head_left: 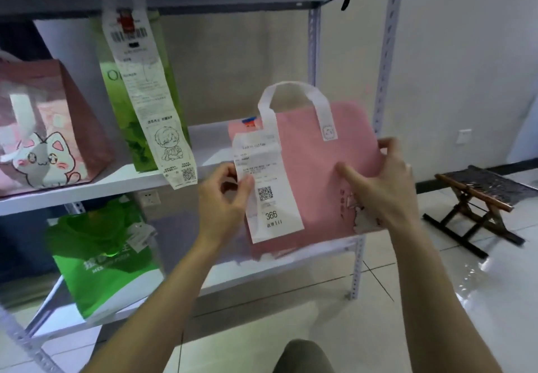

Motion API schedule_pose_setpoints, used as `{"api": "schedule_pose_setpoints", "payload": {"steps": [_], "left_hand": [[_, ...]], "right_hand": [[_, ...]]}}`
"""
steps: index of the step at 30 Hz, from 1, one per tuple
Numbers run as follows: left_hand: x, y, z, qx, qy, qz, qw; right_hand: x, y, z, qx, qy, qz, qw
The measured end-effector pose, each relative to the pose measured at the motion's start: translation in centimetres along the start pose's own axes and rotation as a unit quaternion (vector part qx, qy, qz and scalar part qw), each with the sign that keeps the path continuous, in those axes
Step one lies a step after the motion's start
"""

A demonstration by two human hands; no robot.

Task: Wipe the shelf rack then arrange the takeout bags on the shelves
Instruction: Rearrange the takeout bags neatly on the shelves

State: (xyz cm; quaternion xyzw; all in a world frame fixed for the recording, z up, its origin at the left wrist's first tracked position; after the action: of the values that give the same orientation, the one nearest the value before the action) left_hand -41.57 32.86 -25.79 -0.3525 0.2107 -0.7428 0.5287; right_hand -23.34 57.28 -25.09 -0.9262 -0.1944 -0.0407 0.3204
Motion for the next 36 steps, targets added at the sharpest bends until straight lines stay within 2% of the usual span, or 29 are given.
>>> {"api": "schedule_pose_setpoints", "payload": {"steps": [4, 7, 9, 13, 19, 28, 36], "left_hand": [[1.0, -7.0, 4.6, -0.053, -0.006, 0.051, 0.997], [1.4, -12.5, 6.0, -0.074, -0.050, 0.094, 0.992], [1.4, -15.5, 5.1, -0.057, -0.071, 0.111, 0.990], [0.1, -17.7, 0.2, 0.021, -0.112, 0.096, 0.989], [-3.4, -14.3, -6.7, 0.092, -0.119, -0.014, 0.988], [-3.6, -12.5, -8.5, 0.065, -0.152, 0.023, 0.986], [-3.8, -12.2, -7.6, 0.068, -0.160, 0.000, 0.985]], "right_hand": [[1.0, -7.1, -6.1, 0.083, -0.012, 0.044, 0.995], [-1.5, -12.3, -8.6, 0.108, -0.056, 0.038, 0.992], [-3.7, -14.7, -8.7, 0.117, -0.093, 0.021, 0.989], [-8.7, -16.6, -3.9, 0.071, -0.128, -0.061, 0.987], [-13.3, -15.7, 4.1, -0.012, -0.079, -0.140, 0.987], [-13.4, -16.6, 6.9, -0.075, -0.099, -0.163, 0.979], [-14.0, -17.2, 6.6, -0.087, -0.067, -0.210, 0.972]]}}
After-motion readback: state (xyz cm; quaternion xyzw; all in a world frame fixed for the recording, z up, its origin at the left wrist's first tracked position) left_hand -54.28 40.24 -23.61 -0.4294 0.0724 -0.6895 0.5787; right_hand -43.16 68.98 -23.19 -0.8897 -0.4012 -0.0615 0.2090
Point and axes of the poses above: each hand's wrist, its own y-axis away from the middle knuckle, its own x-axis out of the back of the hand, z = x × y, the point moved 4 cm from there along -y, towards the middle knuckle, and after that the axes turned 9 degrees about -y, right-handed, at the moved point
